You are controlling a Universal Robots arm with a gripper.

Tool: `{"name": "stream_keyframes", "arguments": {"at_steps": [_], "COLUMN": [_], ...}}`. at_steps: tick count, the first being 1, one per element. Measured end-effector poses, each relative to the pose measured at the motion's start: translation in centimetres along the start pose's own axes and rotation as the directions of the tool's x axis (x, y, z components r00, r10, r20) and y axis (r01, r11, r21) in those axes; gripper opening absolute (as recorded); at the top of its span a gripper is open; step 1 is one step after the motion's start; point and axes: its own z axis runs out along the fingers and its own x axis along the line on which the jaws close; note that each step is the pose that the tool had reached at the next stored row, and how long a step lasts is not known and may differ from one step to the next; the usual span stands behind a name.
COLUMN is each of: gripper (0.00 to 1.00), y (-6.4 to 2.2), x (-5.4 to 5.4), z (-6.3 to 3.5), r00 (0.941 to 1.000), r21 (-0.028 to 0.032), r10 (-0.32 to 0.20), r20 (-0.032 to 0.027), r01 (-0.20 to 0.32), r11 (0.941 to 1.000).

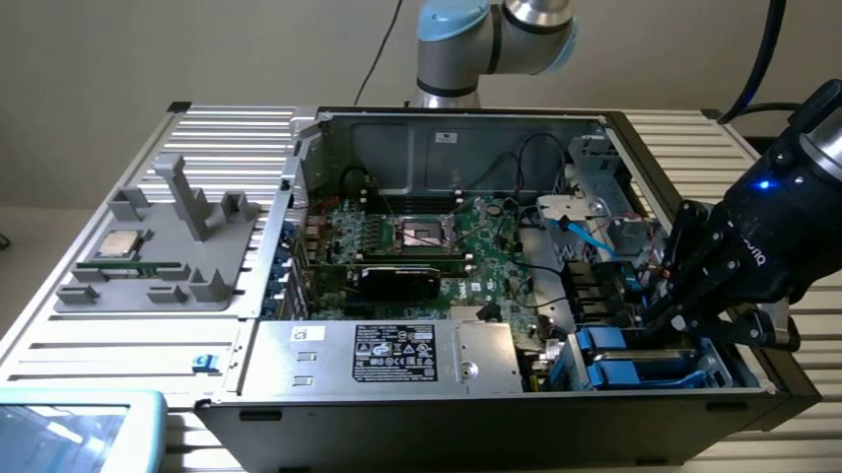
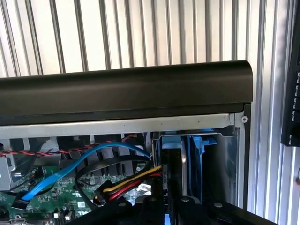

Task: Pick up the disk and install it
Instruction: 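Insert the first disk wire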

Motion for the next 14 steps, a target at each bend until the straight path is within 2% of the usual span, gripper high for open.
{"name": "stream_keyframes", "arguments": {"at_steps": [14], "gripper": [0.16], "y": [0.26], "x": [0.00], "z": [0.51], "r00": [1.0000], "r21": [0.0001], "r10": [0.000], "r20": [0.0004], "r01": [0.000], "r11": [1.0000]}}
